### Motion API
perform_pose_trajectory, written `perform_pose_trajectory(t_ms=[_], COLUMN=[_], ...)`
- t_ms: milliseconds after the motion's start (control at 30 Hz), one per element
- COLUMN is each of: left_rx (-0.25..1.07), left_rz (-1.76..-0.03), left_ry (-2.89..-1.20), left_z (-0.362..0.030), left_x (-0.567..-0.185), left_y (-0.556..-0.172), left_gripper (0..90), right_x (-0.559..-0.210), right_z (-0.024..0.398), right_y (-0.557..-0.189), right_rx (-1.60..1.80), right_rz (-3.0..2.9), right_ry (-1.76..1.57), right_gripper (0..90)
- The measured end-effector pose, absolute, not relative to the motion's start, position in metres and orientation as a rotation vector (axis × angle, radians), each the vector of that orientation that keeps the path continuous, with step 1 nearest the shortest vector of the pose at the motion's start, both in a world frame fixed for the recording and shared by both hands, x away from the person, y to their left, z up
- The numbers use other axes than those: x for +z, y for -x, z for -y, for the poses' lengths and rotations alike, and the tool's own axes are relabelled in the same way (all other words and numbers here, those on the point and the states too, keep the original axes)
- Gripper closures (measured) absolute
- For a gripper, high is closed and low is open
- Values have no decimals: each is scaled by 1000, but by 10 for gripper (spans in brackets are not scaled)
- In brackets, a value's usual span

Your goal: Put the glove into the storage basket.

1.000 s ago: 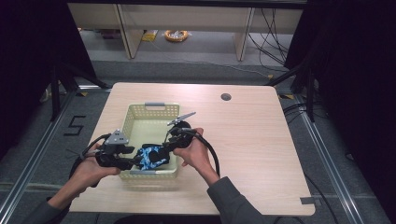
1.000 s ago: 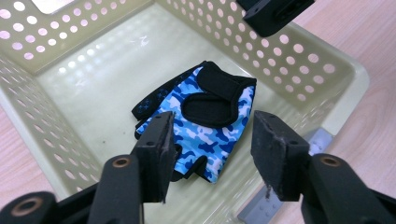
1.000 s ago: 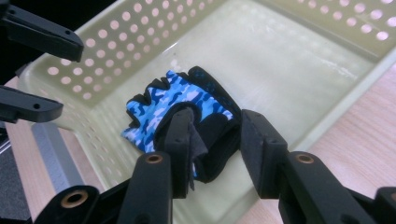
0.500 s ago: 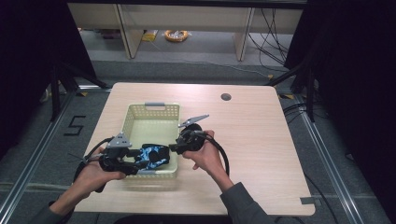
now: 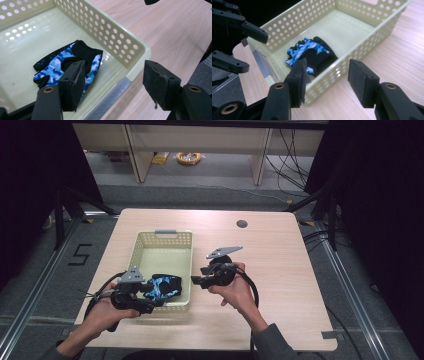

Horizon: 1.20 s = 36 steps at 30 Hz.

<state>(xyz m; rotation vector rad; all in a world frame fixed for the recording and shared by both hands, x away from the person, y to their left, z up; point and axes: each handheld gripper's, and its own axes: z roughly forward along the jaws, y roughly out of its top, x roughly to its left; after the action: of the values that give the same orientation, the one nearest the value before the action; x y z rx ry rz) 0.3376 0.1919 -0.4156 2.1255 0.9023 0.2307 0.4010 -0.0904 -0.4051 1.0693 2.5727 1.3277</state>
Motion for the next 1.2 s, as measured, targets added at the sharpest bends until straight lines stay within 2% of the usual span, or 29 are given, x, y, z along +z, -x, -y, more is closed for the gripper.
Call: perform_pose_trajectory(t_ms=[333,800,1000,1200], left_rx=[206,164,162,147], left_rz=[-903,-850,-763,-756], left_ry=[-2047,-2040,-2060,-2018], left_z=[-182,-164,-155,-146], left_x=[-417,-425,-431,-441], left_y=[-326,-303,-290,-277], left_gripper=[314,292,249,188], right_x=[-405,-419,-426,-438], right_z=[119,162,177,188], right_y=[-391,-359,-346,-334], right_rx=[1374,1402,1408,1427], right_rz=[-2514,-2439,-2414,-2389], right_ry=[-1099,-1141,-1125,-1156], right_gripper=[444,388,369,361])
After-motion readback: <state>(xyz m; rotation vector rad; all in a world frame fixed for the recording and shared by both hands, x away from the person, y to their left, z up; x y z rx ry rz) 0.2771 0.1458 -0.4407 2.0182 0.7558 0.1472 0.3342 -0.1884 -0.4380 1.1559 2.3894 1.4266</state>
